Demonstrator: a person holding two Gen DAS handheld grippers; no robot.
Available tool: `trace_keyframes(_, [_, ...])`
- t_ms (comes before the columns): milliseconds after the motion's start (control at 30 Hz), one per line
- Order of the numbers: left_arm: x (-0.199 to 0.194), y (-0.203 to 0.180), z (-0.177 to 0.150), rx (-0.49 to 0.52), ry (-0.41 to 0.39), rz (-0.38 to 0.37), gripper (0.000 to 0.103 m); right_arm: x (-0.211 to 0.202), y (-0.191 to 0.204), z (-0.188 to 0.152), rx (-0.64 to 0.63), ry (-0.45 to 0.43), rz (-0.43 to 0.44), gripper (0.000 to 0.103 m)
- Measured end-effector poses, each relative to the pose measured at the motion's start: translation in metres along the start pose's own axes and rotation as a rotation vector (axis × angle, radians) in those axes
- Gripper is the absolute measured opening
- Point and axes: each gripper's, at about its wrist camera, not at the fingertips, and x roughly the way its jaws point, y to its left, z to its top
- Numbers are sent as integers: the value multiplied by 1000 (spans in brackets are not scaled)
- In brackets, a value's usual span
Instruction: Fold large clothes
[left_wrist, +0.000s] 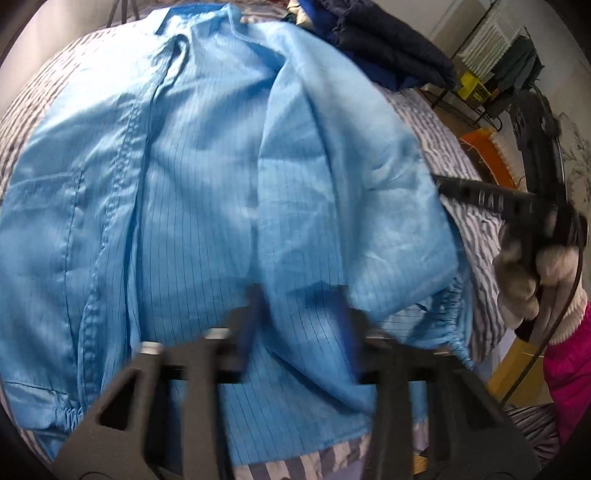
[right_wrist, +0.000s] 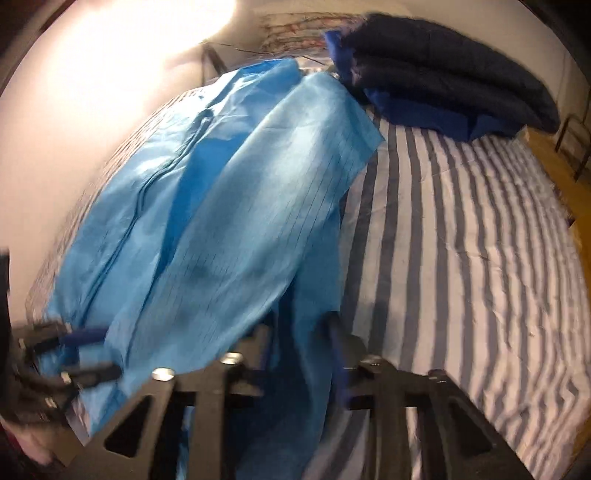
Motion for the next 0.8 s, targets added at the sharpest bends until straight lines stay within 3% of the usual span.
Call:
trace_keyframes(33, [1, 5, -1, -18, 3, -9, 14, 2, -12, 2, 69, 3, 22, 3])
trace_keyframes(100, [-2, 15, -5, -56, -1, -25, 8, 4, -51, 2, 255, 18, 11, 1])
trace_keyframes(200, [-7, 38, -15, -150, -4, -53, 8, -5, -74, -7, 330, 7, 11, 1])
trace_keyframes(233, [-10, 42, -19, -173, -6, -67, 8, -13, -73, -10, 304, -3, -10, 2])
trace_keyframes(300, [-13, 44, -23, -164, -14, -64, 8, -29, -67, -16, 278, -21, 31, 6])
trace_keyframes(367, [-18, 42, -26, -153, -29, -65, 8, -49, -57, -24, 259, -59, 78, 30])
trace_keyframes(467, [-20, 41, -24, -158, -33, -76, 10, -71, -31, -37, 179, -74, 222, 39])
trace_keyframes(500, [-21, 41, -25, -161, -26, -72, 19, -75, -24, -41, 154, -76, 258, 42])
trace_keyframes(533, [-21, 41, -24, -168, -24, -75, 31, -77, -11, -48, 114, -75, 306, 51])
trace_keyframes(567, [-23, 40, -23, -176, -29, -79, 34, -77, -2, -53, 87, -70, 326, 63])
trace_keyframes(600, [-25, 40, -24, -184, -36, -85, 36, -74, 10, -59, 45, -54, 324, 67])
trace_keyframes(733, [-33, 28, -26, -172, -51, -111, 41, -52, 33, -66, -41, 10, 249, 67])
trace_keyframes(800, [-35, 18, -27, -135, -56, -100, 46, -33, 37, -67, -42, 59, 228, 59])
